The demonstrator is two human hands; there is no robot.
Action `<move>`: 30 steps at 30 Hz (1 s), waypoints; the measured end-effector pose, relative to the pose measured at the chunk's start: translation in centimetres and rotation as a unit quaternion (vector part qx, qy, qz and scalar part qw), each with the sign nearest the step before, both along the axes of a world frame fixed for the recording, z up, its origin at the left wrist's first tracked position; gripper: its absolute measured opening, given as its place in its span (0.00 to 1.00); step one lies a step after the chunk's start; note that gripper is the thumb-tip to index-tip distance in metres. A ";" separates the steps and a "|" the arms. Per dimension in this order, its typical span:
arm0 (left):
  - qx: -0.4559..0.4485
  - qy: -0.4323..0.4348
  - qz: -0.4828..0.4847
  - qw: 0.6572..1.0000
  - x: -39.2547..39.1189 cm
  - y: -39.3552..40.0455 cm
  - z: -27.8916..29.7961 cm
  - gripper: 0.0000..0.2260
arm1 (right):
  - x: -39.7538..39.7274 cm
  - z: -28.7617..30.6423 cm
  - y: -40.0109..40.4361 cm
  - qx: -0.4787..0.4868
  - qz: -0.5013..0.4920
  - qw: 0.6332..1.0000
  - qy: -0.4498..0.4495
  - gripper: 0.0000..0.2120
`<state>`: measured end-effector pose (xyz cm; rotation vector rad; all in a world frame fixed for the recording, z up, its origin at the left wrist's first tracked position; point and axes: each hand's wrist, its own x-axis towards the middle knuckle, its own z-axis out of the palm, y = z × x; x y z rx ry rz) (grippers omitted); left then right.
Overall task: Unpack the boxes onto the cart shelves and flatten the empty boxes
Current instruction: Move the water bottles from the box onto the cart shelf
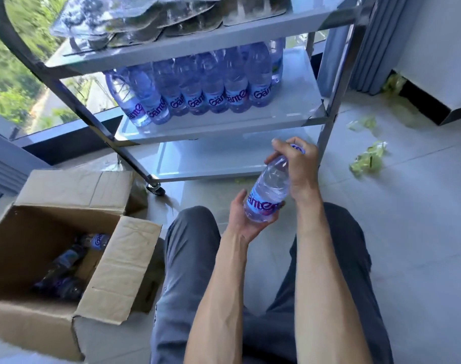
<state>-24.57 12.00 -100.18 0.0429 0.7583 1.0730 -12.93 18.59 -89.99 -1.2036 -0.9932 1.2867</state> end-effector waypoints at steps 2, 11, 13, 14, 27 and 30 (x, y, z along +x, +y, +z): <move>-0.016 0.075 -0.077 0.994 0.6 0.6 0.3 0.31 | 1.5 0.8 0.1 0.030 0.049 0.998 0.003 0.13; 0.052 -0.023 0.077 0.995 4.4 1.4 -0.3 0.26 | 0.4 2.1 2.6 0.035 -0.023 0.988 -0.146 0.16; 0.053 -0.020 0.111 0.992 5.2 1.6 -0.7 0.26 | -0.3 2.1 3.1 0.041 -0.007 0.983 -0.180 0.18; 0.055 -0.021 0.124 0.991 5.6 1.7 -0.9 0.25 | -0.5 2.1 3.3 0.042 0.000 0.979 -0.202 0.19; -0.102 0.056 0.085 0.990 3.4 6.5 -2.5 0.22 | -3.4 -0.1 6.5 0.099 0.084 0.962 -0.239 0.16; -0.080 0.066 0.104 0.989 3.0 6.8 -2.2 0.24 | -4.2 -0.2 6.9 0.100 0.079 0.967 -0.223 0.17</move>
